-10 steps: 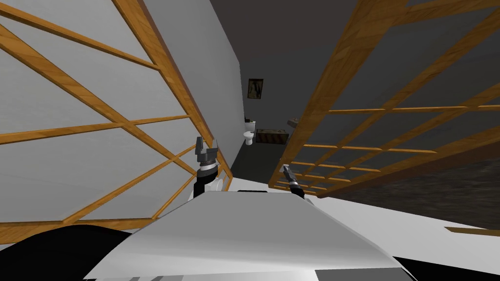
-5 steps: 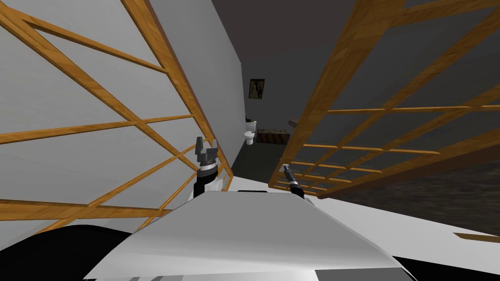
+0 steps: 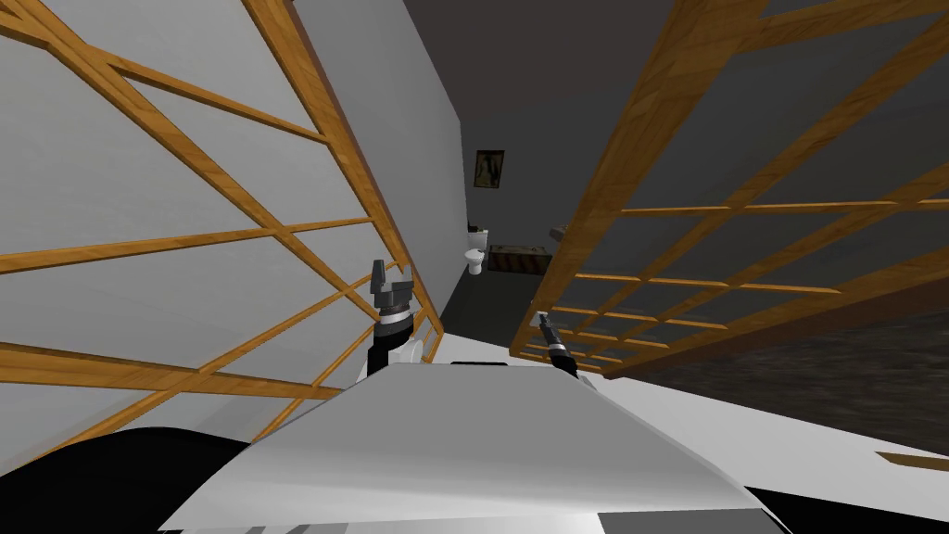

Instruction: Pull the door open

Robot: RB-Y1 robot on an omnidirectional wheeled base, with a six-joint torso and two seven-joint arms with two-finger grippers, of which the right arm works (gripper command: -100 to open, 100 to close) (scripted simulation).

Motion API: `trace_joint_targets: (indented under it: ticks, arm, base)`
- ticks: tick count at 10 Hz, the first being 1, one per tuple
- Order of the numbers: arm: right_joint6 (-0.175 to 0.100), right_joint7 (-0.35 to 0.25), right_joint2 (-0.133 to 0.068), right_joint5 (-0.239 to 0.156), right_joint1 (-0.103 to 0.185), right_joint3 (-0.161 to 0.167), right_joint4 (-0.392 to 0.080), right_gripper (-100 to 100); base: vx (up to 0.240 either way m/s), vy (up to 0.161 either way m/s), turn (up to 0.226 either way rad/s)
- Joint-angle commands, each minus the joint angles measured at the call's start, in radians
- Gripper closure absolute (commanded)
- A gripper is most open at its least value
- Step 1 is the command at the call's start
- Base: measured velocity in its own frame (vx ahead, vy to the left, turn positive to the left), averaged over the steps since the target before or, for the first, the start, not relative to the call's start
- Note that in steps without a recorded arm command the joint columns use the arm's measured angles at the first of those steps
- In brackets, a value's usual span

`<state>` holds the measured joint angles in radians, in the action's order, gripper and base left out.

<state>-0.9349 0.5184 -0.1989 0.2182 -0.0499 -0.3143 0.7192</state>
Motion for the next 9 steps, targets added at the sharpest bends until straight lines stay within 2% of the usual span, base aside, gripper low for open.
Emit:
trace_joint_targets:
  ticks: [1,3,6,8,9]
  arm:
    - [-0.002,-0.028,0.004,-0.005,0.002,0.009,-0.006,100]
    - [0.000,-0.093,-0.001,-0.037,0.005,0.026,-0.009,100]
    - [0.001,-0.148,-0.003,-0.053,0.007,0.034,-0.010,100]
    - [0.004,-0.211,-0.007,-0.085,0.010,0.052,-0.013,100]
    - [0.004,-0.230,-0.007,-0.085,0.010,0.052,-0.013,100]
  base:
    - [-0.021,-0.012,0.026]
    - [-0.040,-0.013,0.051]
    - [-0.032,-0.015,0.039]
    - [-0.033,-0.017,0.064]
    - [-0.033,-0.018,0.032]
